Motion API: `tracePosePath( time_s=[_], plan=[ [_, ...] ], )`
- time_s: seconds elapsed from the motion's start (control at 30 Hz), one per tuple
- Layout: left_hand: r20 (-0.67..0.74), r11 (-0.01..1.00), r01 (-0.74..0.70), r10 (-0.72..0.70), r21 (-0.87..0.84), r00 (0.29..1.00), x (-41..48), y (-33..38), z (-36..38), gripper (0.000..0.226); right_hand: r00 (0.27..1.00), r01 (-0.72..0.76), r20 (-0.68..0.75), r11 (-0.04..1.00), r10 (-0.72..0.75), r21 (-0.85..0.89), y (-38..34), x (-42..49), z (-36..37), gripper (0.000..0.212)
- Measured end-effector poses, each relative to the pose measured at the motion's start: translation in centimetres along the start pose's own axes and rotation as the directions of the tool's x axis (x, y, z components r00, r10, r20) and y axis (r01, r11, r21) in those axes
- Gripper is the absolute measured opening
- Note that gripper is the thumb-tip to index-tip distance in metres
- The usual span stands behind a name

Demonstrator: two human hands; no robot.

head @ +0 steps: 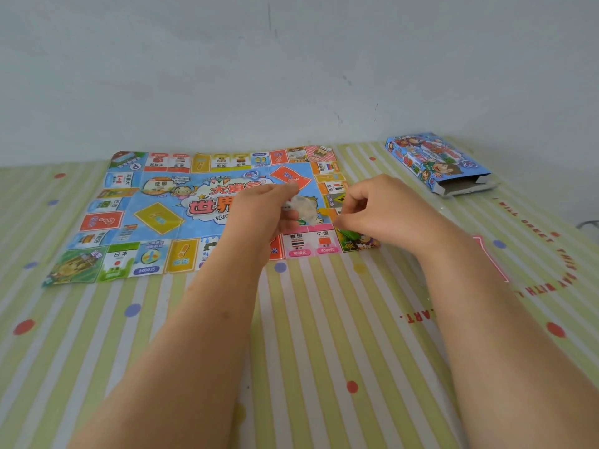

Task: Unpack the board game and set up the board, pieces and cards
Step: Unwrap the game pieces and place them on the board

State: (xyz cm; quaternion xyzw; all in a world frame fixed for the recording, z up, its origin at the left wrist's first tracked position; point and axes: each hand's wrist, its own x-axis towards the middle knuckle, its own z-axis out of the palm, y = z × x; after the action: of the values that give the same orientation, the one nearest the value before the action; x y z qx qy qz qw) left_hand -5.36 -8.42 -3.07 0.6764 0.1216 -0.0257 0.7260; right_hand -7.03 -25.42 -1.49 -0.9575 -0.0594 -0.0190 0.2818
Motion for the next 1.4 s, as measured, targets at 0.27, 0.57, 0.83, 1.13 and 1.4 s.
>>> tracePosePath(
  time_s=[0.27,0.57,0.83,1.13,1.4],
  plan=[
    [-0.108,0.998,0.060,-0.057,0.033,0.992,-0.1,0.4,0.1,0.017,0.992,-0.023,-0.126,0.998,0.029,0.052,0.5,0.5,0.3,0.007],
    [-0.159,0.998,0.056,-0.049,0.041,0.986,-0.4,0.7,0.1,0.016,0.981,-0.017,-0.192,0.989,-0.012,-0.148,0.5,2.2,2.2,0.018],
    [-0.172,0.997,0.065,-0.057,0.043,0.983,-0.5,0.8,0.0,0.010,0.982,0.005,-0.177,0.939,-0.070,-0.344,0.3,3.3,3.4,0.022],
    [-0.173,0.996,0.063,-0.051,0.063,0.984,-0.4,0.8,0.0,0.018,0.987,0.018,-0.152,0.969,-0.057,-0.247,0.1,2.9,3.2,0.017],
    [-0.182,0.995,0.076,-0.063,0.063,0.981,-0.4,0.9,-0.1,0.019,0.996,0.051,0.076,0.999,-0.050,-0.004,-1.0,0.8,1.2,0.029]
  ],
)
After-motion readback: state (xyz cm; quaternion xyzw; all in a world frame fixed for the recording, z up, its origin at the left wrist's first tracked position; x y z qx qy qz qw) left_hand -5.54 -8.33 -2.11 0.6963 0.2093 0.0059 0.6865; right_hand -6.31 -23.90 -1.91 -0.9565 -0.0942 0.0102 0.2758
